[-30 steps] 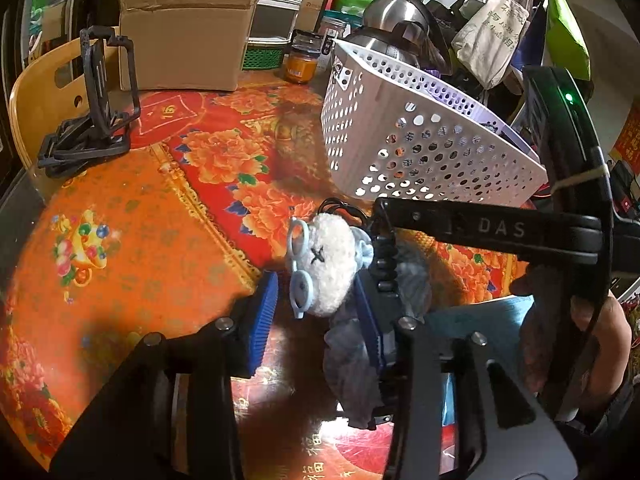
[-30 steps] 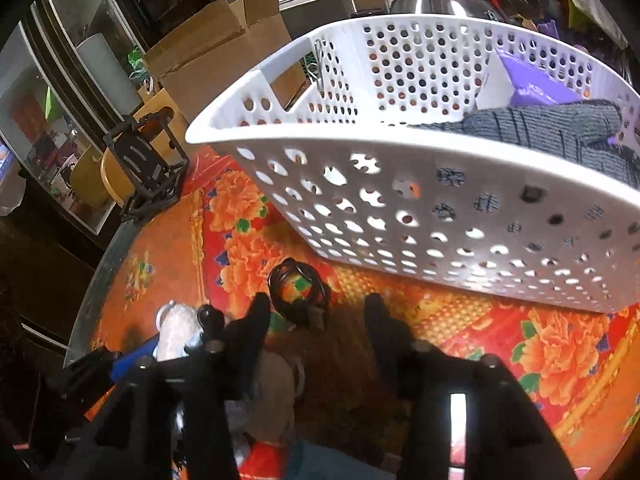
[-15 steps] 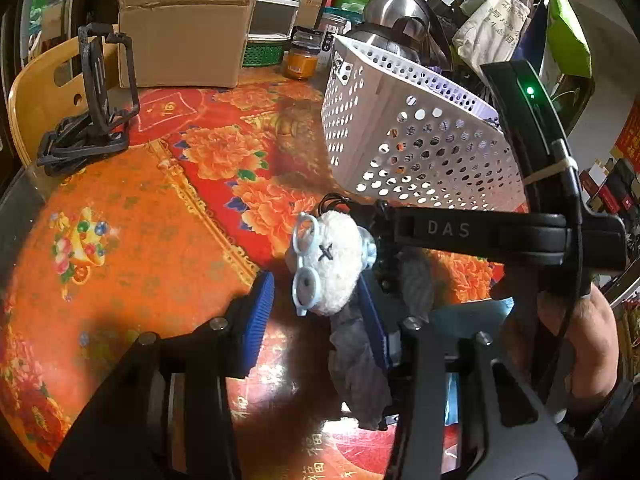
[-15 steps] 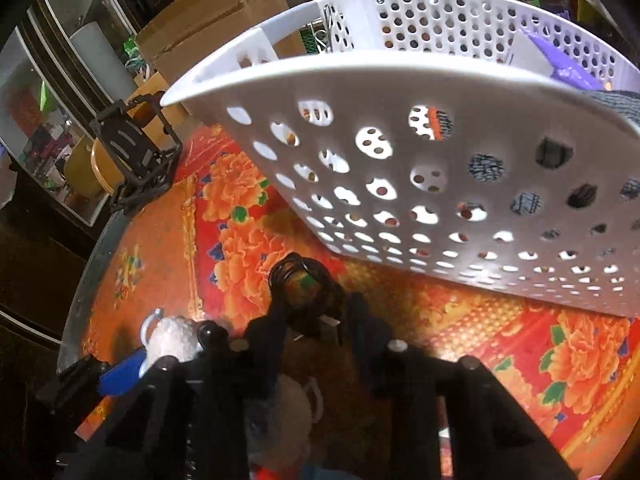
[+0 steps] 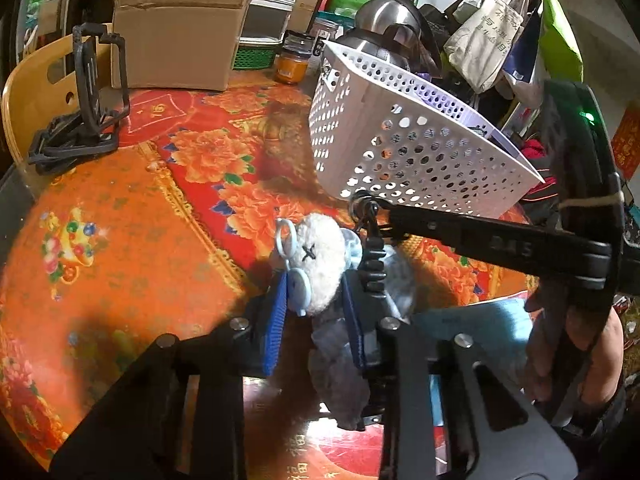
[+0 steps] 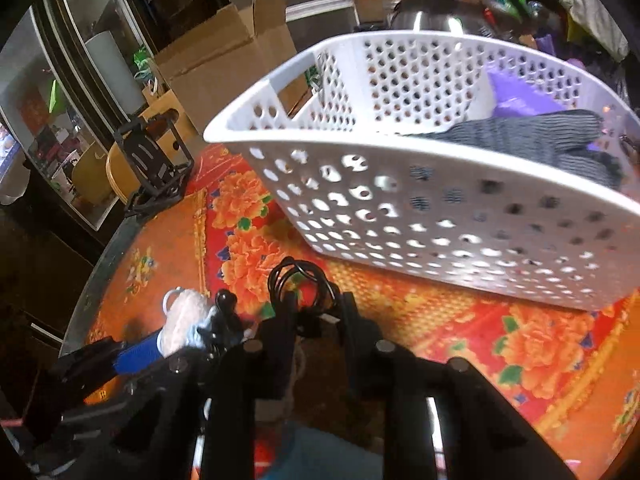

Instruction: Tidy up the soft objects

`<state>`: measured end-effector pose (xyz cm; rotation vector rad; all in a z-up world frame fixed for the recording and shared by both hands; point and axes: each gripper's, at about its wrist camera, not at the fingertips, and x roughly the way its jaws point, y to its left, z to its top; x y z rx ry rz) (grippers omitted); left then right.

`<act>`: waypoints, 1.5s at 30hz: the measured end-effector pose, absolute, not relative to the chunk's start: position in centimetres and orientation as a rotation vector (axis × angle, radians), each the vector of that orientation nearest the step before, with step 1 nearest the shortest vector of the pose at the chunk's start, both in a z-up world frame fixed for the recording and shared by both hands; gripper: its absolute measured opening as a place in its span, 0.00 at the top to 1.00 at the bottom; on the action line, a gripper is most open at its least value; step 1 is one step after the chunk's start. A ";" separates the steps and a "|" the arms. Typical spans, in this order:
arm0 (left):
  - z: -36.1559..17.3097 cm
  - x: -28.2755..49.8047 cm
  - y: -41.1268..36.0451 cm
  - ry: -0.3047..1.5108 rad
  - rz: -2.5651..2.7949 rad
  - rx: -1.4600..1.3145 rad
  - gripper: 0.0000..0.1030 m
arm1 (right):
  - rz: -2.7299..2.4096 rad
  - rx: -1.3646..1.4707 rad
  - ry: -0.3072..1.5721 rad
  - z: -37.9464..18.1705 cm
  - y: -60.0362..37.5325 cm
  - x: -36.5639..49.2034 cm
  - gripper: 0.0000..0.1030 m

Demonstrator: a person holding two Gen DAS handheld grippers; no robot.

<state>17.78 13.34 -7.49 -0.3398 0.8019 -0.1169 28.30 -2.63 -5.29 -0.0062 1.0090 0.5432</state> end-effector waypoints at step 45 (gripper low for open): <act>12.0 32.7 7.4 0.642 -0.089 -0.278 0.78 | 0.413 -0.045 0.742 9.4 -16.1 32.9 0.81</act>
